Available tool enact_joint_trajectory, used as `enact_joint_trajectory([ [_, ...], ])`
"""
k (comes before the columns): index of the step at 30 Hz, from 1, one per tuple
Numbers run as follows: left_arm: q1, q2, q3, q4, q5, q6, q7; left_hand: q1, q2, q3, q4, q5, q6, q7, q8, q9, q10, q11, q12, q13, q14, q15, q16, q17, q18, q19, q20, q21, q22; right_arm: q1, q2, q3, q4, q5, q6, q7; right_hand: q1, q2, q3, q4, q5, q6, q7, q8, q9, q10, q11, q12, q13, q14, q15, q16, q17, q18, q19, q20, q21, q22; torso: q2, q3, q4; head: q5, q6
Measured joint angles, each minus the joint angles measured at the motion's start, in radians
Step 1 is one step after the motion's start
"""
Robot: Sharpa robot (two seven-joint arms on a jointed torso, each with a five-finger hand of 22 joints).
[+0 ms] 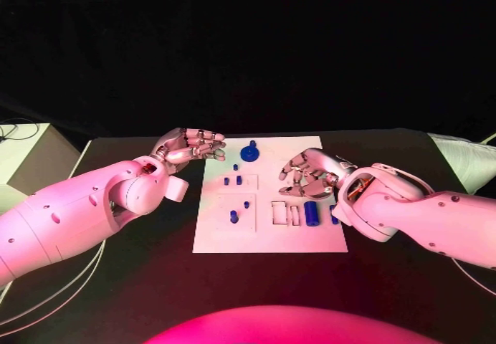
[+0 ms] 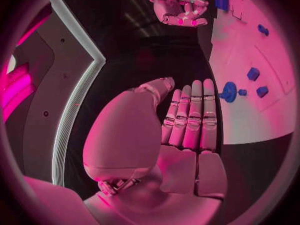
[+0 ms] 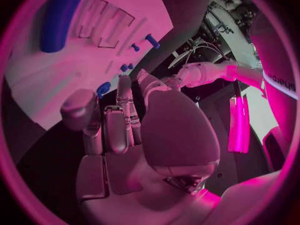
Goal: Assemble the parts on the task board
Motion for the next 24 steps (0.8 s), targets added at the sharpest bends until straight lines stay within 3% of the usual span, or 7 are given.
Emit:
enact_joint_trajectory([
  [1,-0.002,0.000,0.000,0.000,0.000,0.000,0.000,0.000,0.000,0.000,0.000,0.000,0.000,0.000,-0.001,0.000,0.000,0.000,0.000,0.000,0.000,0.000,0.000,0.000,0.000,0.000,0.000,0.000,0.000,0.002,-0.016,0.000,0.003,0.024,0.016,-0.010,-0.028,0.005,-0.021,0.010,0.043,0.005,-0.008,0.030,0.022,0.045,-0.013,0.186,0.234,0.000,-0.003,0.033,0.040,-0.012,0.000,-0.008,0.044,0.044,-0.002,0.0000,-0.0020,-0.003,0.001],
  [2,-0.004,0.000,0.000,0.000,0.000,0.000,0.000,0.000,0.000,0.000,0.000,0.000,0.000,0.000,-0.001,0.000,0.000,0.000,0.000,0.000,0.000,0.000,0.000,0.001,0.000,0.000,0.000,0.000,0.000,0.004,-0.036,0.000,0.006,0.053,0.038,-0.026,-0.045,0.021,-0.035,0.013,0.061,0.011,-0.016,0.057,0.042,0.095,-0.027,0.381,0.436,-0.001,-0.009,0.064,0.061,-0.015,0.000,-0.011,0.087,0.084,-0.003,-0.0006,-0.0034,-0.006,0.001],
  [5,-0.008,-0.001,0.000,0.001,0.000,0.000,0.000,0.000,0.000,0.000,0.000,0.000,0.000,0.000,-0.001,0.000,0.000,0.000,0.000,0.000,0.000,0.000,0.000,0.001,0.000,0.000,0.000,0.000,0.000,0.005,-0.077,-0.001,0.016,0.106,0.087,-0.074,-0.089,0.049,-0.078,0.019,0.072,0.007,-0.027,0.113,0.090,0.161,-0.040,0.592,0.597,0.000,-0.014,0.128,0.071,-0.032,0.000,-0.011,0.190,0.186,-0.007,-0.0016,-0.0072,-0.013,0.001],
  [7,-0.012,-0.003,0.000,0.003,0.000,0.000,0.000,0.000,0.000,0.003,0.003,0.000,0.000,0.000,-0.001,0.000,0.000,0.000,0.000,0.000,0.004,-0.003,0.000,0.001,0.000,0.000,0.000,0.000,0.000,0.005,-0.098,-0.002,0.024,0.124,0.112,-0.107,-0.114,0.058,-0.099,0.020,0.081,0.008,-0.030,0.128,0.103,0.169,-0.042,0.635,0.608,-0.002,-0.016,0.153,0.071,-0.046,0.000,-0.011,0.237,0.227,-0.010,-0.0018,-0.0095,-0.016,0.001],
  [12,-0.016,-0.006,0.000,0.010,0.000,-0.001,0.000,-0.002,-0.002,0.003,0.003,0.000,0.000,0.000,-0.001,0.000,0.000,0.000,0.000,0.000,0.004,-0.004,0.000,0.001,0.000,0.000,0.000,0.000,0.000,0.000,-0.135,-0.005,0.046,0.137,0.149,-0.193,-0.138,0.061,-0.136,0.022,0.084,0.007,-0.031,0.135,0.112,0.170,-0.043,0.671,0.609,-0.002,-0.016,0.182,0.071,-0.046,0.000,-0.011,0.300,0.238,-0.015,-0.0036,-0.0147,-0.021,-0.002],
  [14,-0.017,-0.008,0.000,0.013,0.000,-0.001,0.000,-0.004,-0.004,0.003,0.003,0.000,0.000,0.000,-0.001,0.000,0.000,0.000,0.000,0.000,0.004,-0.004,0.000,0.001,0.000,0.000,0.000,0.000,0.000,-0.004,-0.144,-0.006,0.054,0.136,0.156,-0.226,-0.143,0.059,-0.149,0.022,0.089,0.007,-0.031,0.135,0.112,0.170,-0.043,0.673,0.609,-0.002,-0.016,0.183,0.071,-0.061,0.000,-0.011,0.314,0.238,-0.016,-0.0047,-0.0166,-0.022,-0.004],
  [24,-0.019,-0.016,0.000,0.025,0.000,-0.001,0.000,-0.003,-0.003,0.003,0.003,0.000,0.000,0.000,-0.001,0.000,0.000,0.000,0.000,0.000,0.004,-0.004,0.000,0.002,0.000,0.000,0.000,0.000,0.000,-0.023,-0.144,-0.011,0.081,0.084,0.159,-0.374,-0.192,0.071,-0.282,0.025,0.095,0.009,-0.036,0.158,0.121,0.170,-0.043,0.684,0.609,-0.002,-0.016,0.189,0.071,-0.061,0.000,-0.011,0.356,0.238,-0.018,-0.0114,-0.0212,-0.028,-0.008],
])
